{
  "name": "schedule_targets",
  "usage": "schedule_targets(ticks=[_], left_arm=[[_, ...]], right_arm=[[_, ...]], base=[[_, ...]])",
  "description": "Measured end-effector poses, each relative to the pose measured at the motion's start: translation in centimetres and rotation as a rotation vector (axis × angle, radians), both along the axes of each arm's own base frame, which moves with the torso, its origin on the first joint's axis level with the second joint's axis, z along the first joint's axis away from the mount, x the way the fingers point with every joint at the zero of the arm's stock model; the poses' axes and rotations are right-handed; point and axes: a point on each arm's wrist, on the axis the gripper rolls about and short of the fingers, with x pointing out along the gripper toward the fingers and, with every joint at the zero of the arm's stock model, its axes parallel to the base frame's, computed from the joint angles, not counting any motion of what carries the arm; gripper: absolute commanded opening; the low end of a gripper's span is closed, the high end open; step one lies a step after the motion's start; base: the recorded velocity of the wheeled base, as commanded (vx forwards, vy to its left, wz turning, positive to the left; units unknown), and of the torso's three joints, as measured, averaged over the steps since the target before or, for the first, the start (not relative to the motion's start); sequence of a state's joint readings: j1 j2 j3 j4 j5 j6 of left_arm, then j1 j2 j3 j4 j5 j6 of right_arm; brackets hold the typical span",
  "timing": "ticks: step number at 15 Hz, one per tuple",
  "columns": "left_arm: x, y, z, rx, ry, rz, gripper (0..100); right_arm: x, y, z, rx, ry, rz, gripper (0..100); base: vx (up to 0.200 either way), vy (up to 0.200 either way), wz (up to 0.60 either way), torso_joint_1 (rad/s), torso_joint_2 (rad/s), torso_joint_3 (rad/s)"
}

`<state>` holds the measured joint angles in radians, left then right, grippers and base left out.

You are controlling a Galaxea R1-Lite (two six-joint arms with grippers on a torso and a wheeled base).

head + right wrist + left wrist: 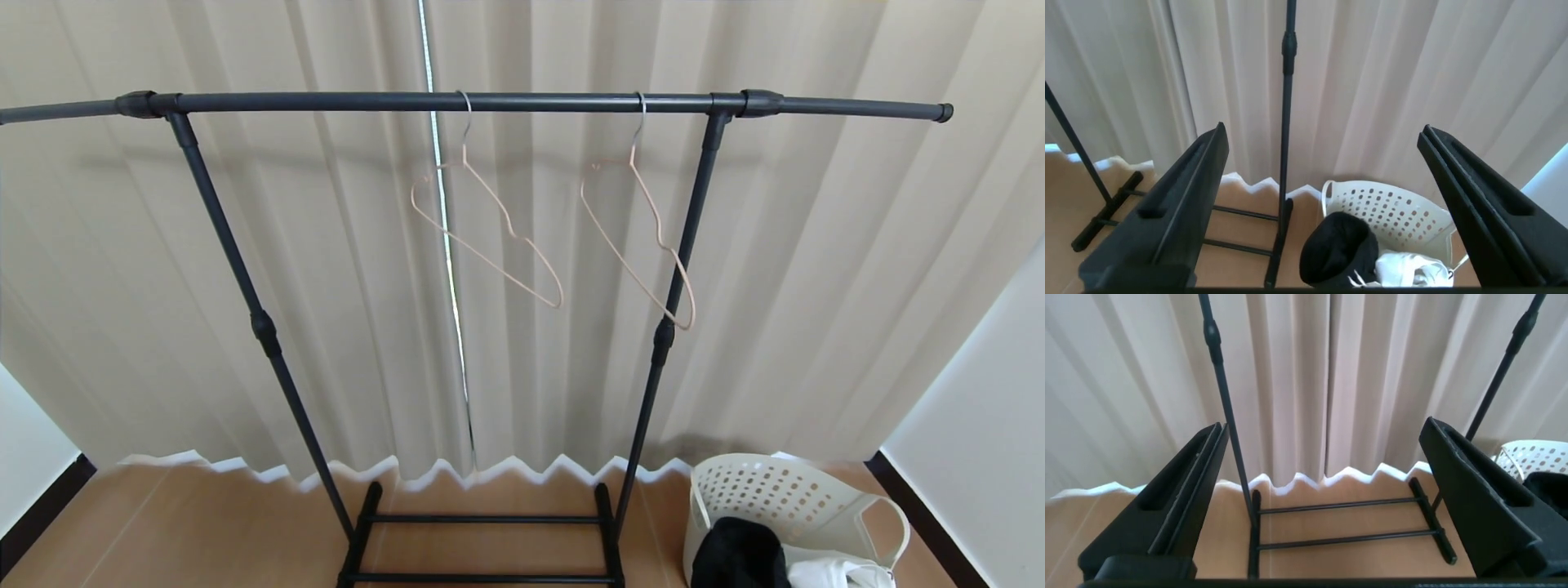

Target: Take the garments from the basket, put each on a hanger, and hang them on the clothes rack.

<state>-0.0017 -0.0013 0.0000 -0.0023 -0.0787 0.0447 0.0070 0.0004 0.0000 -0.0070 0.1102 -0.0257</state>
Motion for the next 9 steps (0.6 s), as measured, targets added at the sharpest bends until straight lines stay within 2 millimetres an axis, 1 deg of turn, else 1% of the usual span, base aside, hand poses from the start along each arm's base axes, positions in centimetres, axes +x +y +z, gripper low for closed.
schedule_targets(ticks=[5,8,9], left_arm=[[0.00,0.00,0.01,-0.002,-0.001,0.001,100],[0.00,0.00,0.01,-0.002,-0.001,0.000,100],[0.00,0.00,0.00,-0.002,0.001,0.001,100]], right_arm=[[0.00,0.00,0.00,-0.001,-0.001,0.000,100],[0.00,0.00,0.00,-0.001,-0.001,0.000,100],[0.00,0.00,0.00,-0.001,0.000,0.000,100]], base=[[0.000,0.000,0.00,-0.151,0.51,0.354],[0.000,0.000,0.00,-0.116,0.48,0.365],[0.000,0.000,0.00,-0.071,0.30,0.251]])
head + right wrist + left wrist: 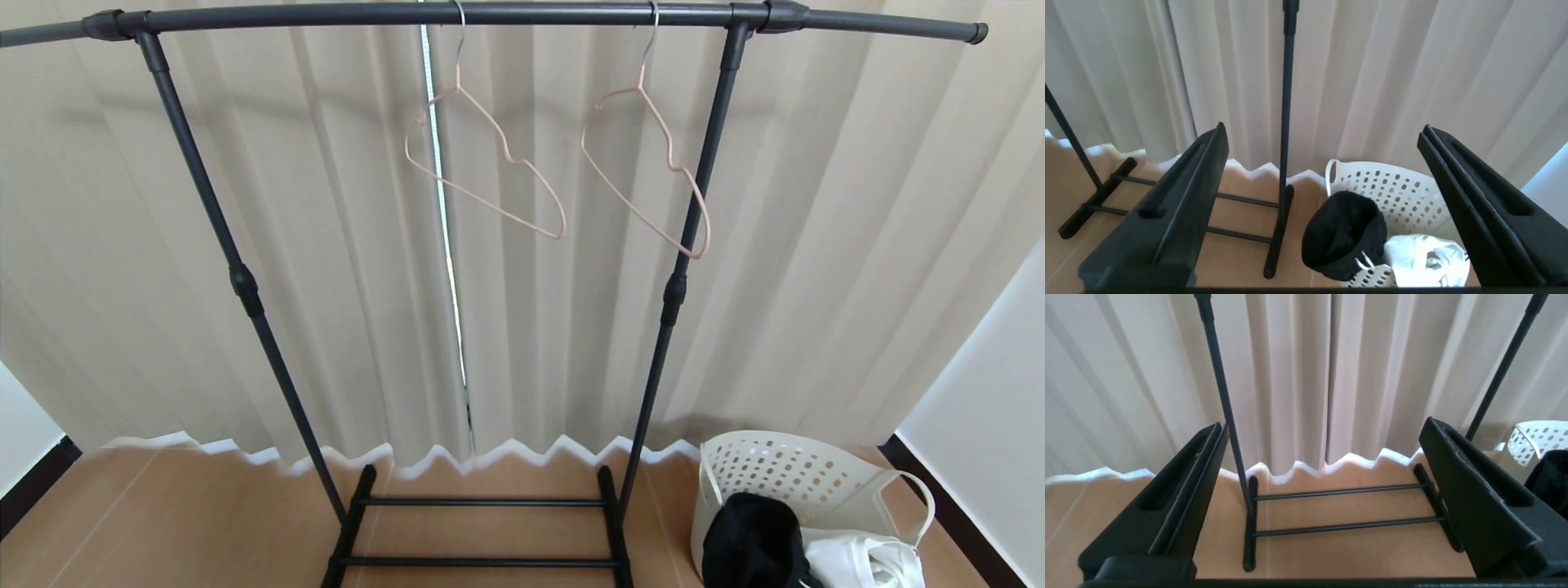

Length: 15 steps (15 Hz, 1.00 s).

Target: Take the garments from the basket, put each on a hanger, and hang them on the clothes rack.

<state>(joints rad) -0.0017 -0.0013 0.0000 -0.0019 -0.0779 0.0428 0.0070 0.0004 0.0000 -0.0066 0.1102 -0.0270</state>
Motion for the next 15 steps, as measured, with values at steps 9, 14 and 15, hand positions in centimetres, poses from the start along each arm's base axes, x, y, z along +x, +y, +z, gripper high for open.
schedule_targets(ticks=[9,14,15], left_arm=[[0.00,0.00,0.02,0.002,-0.002,0.000,100],[0.00,0.00,0.01,0.002,-0.001,-0.001,100],[0.00,0.00,0.00,0.002,0.000,-0.002,100]], right_arm=[[0.00,0.00,0.01,0.000,-0.001,0.000,100],[0.00,0.00,0.01,0.001,-0.001,0.000,100],[0.00,0.00,0.02,0.001,-0.002,0.000,100]], base=[[0.000,0.000,-0.27,-0.006,0.04,0.027],[0.000,0.000,-0.36,0.001,0.00,0.004],[0.000,0.000,0.00,0.000,0.00,0.000]])
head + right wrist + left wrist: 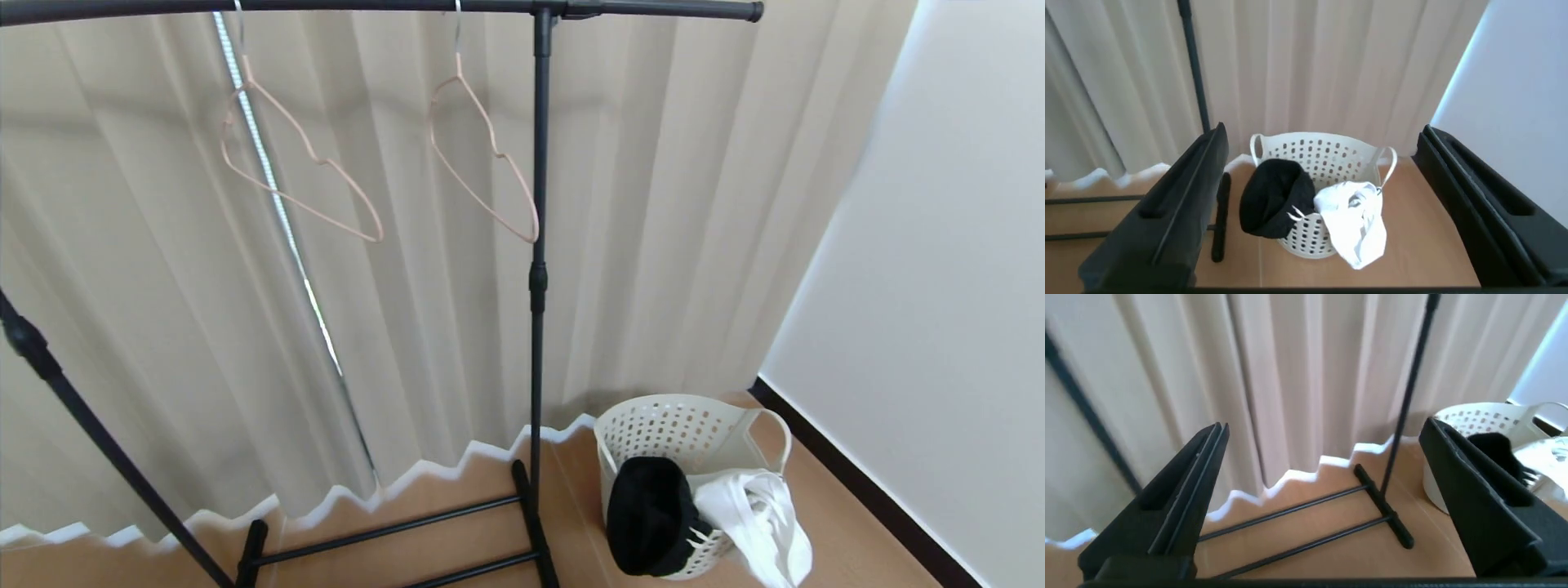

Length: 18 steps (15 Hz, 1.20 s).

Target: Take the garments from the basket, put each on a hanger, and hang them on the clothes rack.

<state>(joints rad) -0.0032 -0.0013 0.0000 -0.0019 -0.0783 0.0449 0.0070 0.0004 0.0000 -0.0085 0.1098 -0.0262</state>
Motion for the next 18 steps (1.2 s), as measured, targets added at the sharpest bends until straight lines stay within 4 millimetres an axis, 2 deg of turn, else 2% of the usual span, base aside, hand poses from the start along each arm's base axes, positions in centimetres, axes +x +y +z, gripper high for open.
schedule_targets(ticks=[3,6,18], left_arm=[[0.00,0.00,0.00,0.000,0.000,0.000,100],[0.00,0.00,0.01,0.000,-0.001,0.001,100],[0.00,0.00,0.01,-0.002,-0.001,0.003,100]], right_arm=[[0.00,0.00,0.00,0.000,0.000,0.001,100],[0.00,0.00,0.00,0.000,0.000,0.001,100],[0.00,0.00,0.00,0.000,0.000,0.001,100]], base=[[0.000,0.000,0.00,0.000,0.00,0.000],[0.000,0.000,-0.60,0.001,0.00,-0.001],[0.000,0.000,0.00,0.000,0.00,0.000]])
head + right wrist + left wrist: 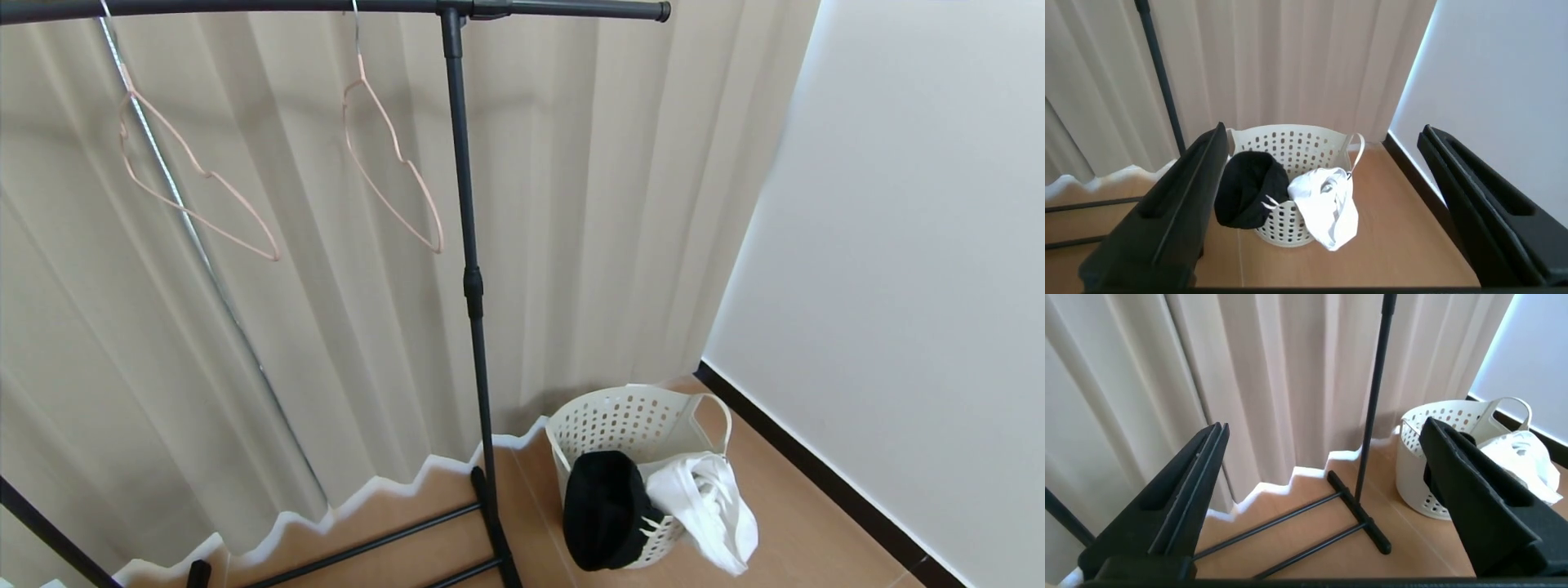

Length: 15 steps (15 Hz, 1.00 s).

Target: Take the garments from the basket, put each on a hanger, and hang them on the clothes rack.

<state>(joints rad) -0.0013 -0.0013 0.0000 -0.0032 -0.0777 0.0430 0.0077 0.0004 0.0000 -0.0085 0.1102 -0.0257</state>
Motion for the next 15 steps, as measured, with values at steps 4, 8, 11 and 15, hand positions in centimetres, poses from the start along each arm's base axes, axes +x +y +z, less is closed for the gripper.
schedule_targets(ticks=[4,8,11,15], left_arm=[[0.00,0.00,0.00,0.007,-0.001,0.000,100],[0.00,0.00,-0.02,0.007,0.001,-0.002,100],[0.00,0.00,-0.03,0.007,0.003,-0.003,100],[0.00,0.00,-0.05,0.007,0.004,-0.005,100]], right_arm=[[0.00,0.00,0.00,0.001,0.000,0.000,100],[0.00,0.00,0.00,0.000,0.000,0.000,100],[0.00,0.00,0.00,0.000,0.000,0.000,100],[0.00,0.00,0.00,0.001,0.000,-0.001,100]], base=[[0.000,0.000,0.00,0.000,0.00,0.000],[0.000,0.000,0.00,0.001,0.00,-0.026],[0.000,0.000,0.00,0.001,-0.01,-0.165],[0.000,0.000,0.00,0.005,0.01,-0.194]])
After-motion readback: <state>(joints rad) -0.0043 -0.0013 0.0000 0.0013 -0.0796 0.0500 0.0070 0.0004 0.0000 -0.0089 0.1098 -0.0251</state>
